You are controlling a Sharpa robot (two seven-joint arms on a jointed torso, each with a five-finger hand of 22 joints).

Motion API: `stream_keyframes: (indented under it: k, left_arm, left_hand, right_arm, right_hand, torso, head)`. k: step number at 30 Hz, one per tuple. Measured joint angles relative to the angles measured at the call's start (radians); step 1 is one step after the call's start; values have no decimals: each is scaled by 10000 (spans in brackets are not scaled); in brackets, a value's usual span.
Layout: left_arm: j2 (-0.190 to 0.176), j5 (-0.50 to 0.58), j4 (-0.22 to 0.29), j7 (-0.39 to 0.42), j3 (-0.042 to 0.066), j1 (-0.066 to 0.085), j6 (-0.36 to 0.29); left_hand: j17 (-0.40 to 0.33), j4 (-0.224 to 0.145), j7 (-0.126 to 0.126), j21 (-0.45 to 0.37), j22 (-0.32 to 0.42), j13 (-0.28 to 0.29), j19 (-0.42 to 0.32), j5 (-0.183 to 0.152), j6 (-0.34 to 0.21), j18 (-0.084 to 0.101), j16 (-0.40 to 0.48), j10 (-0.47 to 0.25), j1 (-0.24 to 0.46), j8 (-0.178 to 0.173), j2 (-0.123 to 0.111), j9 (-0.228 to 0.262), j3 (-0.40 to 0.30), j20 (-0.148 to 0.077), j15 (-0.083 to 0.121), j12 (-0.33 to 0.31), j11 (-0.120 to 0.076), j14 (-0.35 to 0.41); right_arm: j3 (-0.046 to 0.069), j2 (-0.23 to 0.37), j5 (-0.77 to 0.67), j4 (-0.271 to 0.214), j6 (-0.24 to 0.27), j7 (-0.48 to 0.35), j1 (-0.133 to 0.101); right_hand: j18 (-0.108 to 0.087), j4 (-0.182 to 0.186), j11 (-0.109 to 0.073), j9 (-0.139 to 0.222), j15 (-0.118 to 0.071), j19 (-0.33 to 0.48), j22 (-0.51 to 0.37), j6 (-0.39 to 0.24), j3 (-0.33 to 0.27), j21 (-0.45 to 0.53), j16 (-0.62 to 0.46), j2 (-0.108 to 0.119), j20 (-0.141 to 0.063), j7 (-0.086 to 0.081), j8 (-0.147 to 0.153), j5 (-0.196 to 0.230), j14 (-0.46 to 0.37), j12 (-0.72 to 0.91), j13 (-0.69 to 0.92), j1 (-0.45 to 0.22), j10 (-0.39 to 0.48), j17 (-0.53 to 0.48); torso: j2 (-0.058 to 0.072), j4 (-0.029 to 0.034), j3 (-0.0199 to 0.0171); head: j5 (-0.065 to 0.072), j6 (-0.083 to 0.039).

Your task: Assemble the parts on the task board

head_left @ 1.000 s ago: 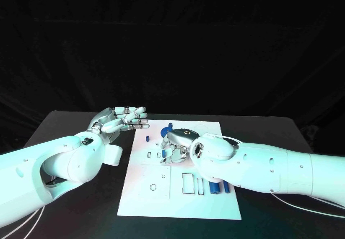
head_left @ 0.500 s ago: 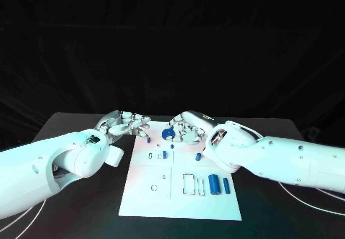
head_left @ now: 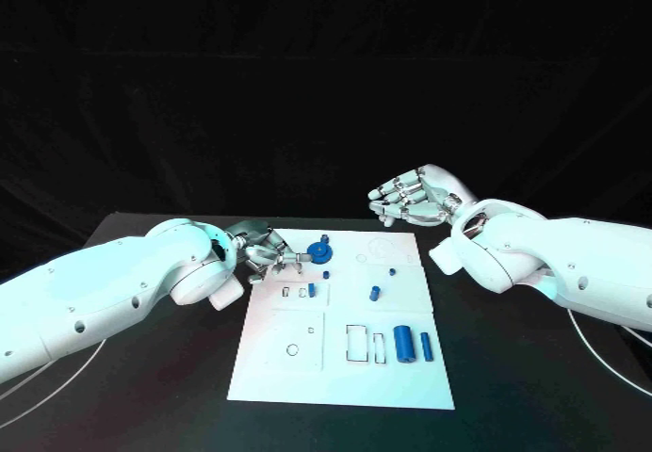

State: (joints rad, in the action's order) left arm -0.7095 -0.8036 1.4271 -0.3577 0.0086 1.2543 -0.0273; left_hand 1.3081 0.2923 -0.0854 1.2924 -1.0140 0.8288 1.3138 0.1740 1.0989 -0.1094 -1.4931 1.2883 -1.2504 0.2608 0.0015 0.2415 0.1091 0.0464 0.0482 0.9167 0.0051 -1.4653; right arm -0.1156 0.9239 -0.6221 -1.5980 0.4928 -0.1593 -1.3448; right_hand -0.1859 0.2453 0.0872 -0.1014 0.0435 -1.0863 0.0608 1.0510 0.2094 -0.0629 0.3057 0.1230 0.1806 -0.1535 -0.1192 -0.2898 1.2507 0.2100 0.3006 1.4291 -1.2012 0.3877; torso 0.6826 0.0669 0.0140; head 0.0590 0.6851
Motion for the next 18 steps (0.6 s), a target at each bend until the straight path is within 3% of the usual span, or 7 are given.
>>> stream_keyframes:
  k: [3,6,8,9,11,18]
  left_arm:
    - [379,-697,-245,-750,-24,105,448]
    - [720,-1228,-487,-1348,-66,202,822]
    - [931,-1505,-652,-1643,-96,261,1004]
    - [1063,-1674,-751,-1818,-106,298,1117]
    - [1234,-1889,-872,-2028,-117,346,1269]
    - [1738,-2389,-1301,-2496,-164,412,1740]
  left_hand:
    - [1,-21,88,799,-1374,1382,618,0,-18,247,-344,274,64,242,124,401,236,-59,75,1275,-66,-3]
    - [0,-10,127,1137,-1984,1992,914,0,-56,246,-524,339,170,408,230,706,423,-105,75,1814,-107,-3]
    - [0,2,143,1268,-2249,2250,1034,0,-73,350,-604,357,267,518,263,900,545,-129,75,2032,-125,-3]
    - [0,9,143,1333,-2370,2360,1089,0,-73,403,-631,397,330,569,286,999,601,-144,99,2122,-131,-28]
    - [0,6,180,1366,-2509,2500,1107,0,-111,402,-667,429,450,619,286,1159,659,-161,145,2234,-125,-2]
    - [-1,1,231,1483,-2726,2687,1195,0,-161,402,-746,429,628,715,286,1426,787,-180,144,2336,-126,-2]
  right_arm:
    - [-1,173,456,-5,-75,-148,-15]
    - [-2,249,740,-4,-114,-258,-21]
    - [-3,278,853,-4,-123,-309,-25]
    - [-3,294,914,-1,-125,-341,-28]
    - [-4,315,991,3,-125,-377,-28]
    - [-15,325,1165,25,-121,-443,-28]
  right_hand:
    - [-1,-56,55,52,45,-110,13,34,134,0,-707,115,-9,-34,115,0,147,-565,-591,-115,-267,-456]
    - [0,-108,59,79,63,-213,13,69,188,0,-1067,194,-5,-69,215,-41,267,-837,-889,-194,-372,-683]
    - [1,-154,111,98,63,-414,74,89,234,-96,-1302,223,-20,-89,280,-41,267,-982,-1050,-223,-424,-824]
    - [0,-179,73,111,64,-900,213,115,258,-395,-1429,255,-141,-115,309,-41,267,-1055,-1129,-255,-461,-899]
    - [0,-224,120,126,63,-1341,361,123,238,-710,-1639,255,-208,-123,348,-41,267,-1167,-1261,-255,-506,-1024]
    - [0,-317,120,158,103,-1388,423,123,200,-782,-1892,273,-216,-123,439,-143,228,-1312,-1434,-369,-505,-1182]
  torso:
    - [-32,-12,-12]
    - [-53,-18,-18]
    - [-60,-17,-25]
    - [-62,-18,-24]
    - [-63,-18,-27]
    - [-58,-19,-26]
  head:
    - [-35,35]
    - [-54,63]
    - [-60,73]
    - [-64,75]
    - [-77,80]
    - [-73,101]
